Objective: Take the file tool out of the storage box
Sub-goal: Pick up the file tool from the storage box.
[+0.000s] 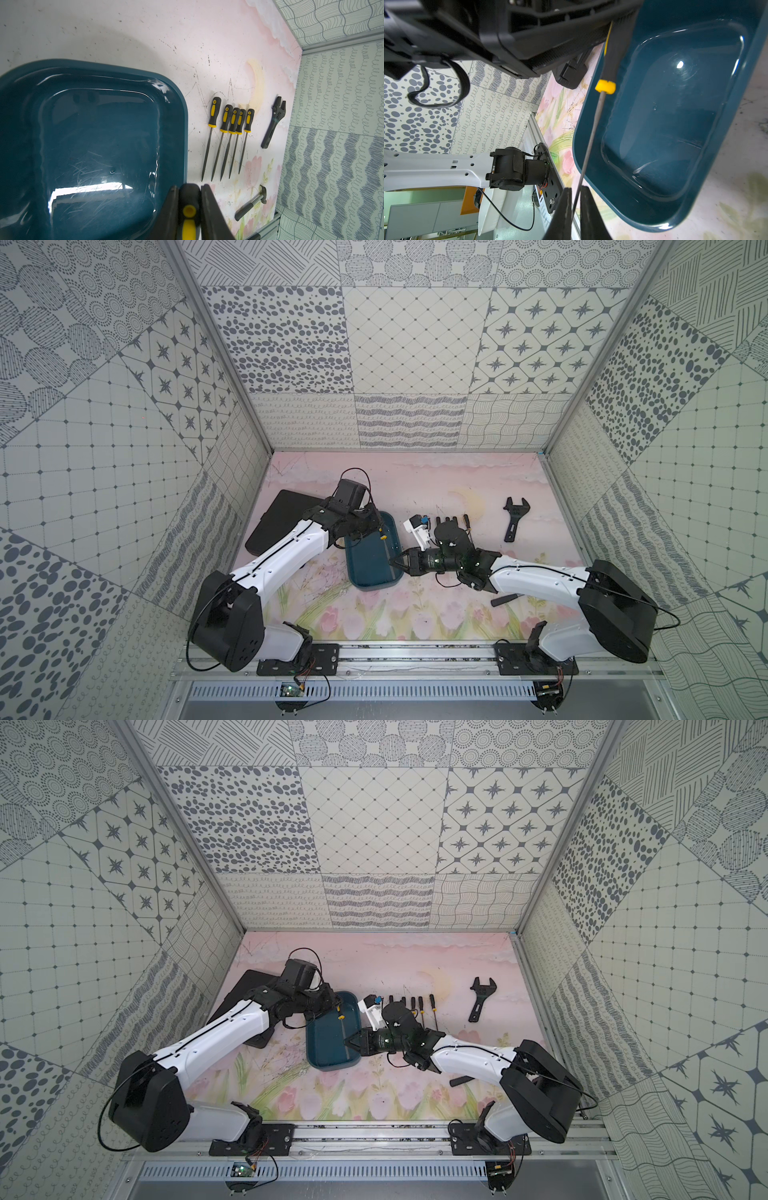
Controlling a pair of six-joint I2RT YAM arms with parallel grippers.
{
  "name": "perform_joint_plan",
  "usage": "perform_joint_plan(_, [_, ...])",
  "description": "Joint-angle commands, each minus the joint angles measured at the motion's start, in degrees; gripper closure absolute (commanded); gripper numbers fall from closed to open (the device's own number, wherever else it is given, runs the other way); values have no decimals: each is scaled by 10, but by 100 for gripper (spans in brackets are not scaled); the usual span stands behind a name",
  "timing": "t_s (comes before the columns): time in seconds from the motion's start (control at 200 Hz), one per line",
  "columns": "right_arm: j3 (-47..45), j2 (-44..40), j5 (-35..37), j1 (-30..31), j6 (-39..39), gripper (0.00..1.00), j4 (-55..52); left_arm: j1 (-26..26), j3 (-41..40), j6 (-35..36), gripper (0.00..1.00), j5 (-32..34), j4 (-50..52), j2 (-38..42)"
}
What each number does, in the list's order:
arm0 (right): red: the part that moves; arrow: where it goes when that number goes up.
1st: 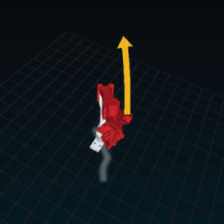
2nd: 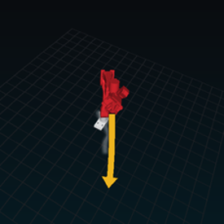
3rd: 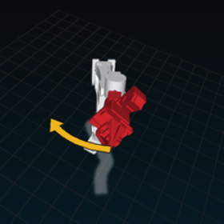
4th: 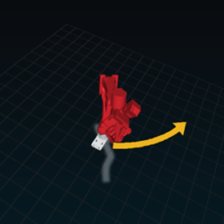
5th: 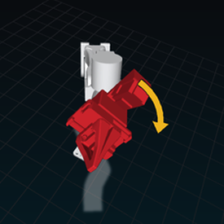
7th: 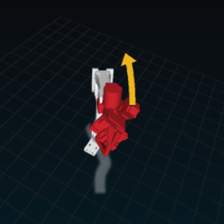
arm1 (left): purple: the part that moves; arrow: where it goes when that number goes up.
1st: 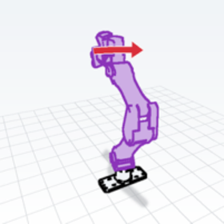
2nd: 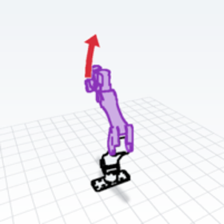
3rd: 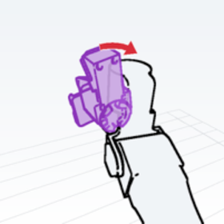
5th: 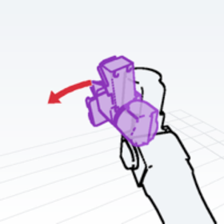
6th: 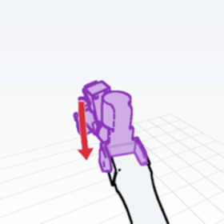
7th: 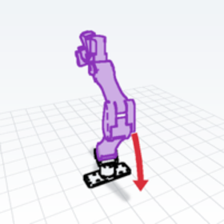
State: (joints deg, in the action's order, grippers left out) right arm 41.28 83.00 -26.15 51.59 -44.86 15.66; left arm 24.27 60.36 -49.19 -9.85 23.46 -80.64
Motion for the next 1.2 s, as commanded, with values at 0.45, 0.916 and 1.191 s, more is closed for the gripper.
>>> perform_joint_plan(0.45, [27, 26, 6, 5, -8, 84, 0, 0, 10, 14, 98, 14, -11, 11])
perform_joint_plan(0.916, [32, 23, 49, 7, -7, 100, -30, -1, 9, 18, 95, 6, -20, 12])
perform_joint_plan(1.191, [46, 11, 162, 25, 3, 100, -111, -1, 26, 46, 55, -2, -26, 15])
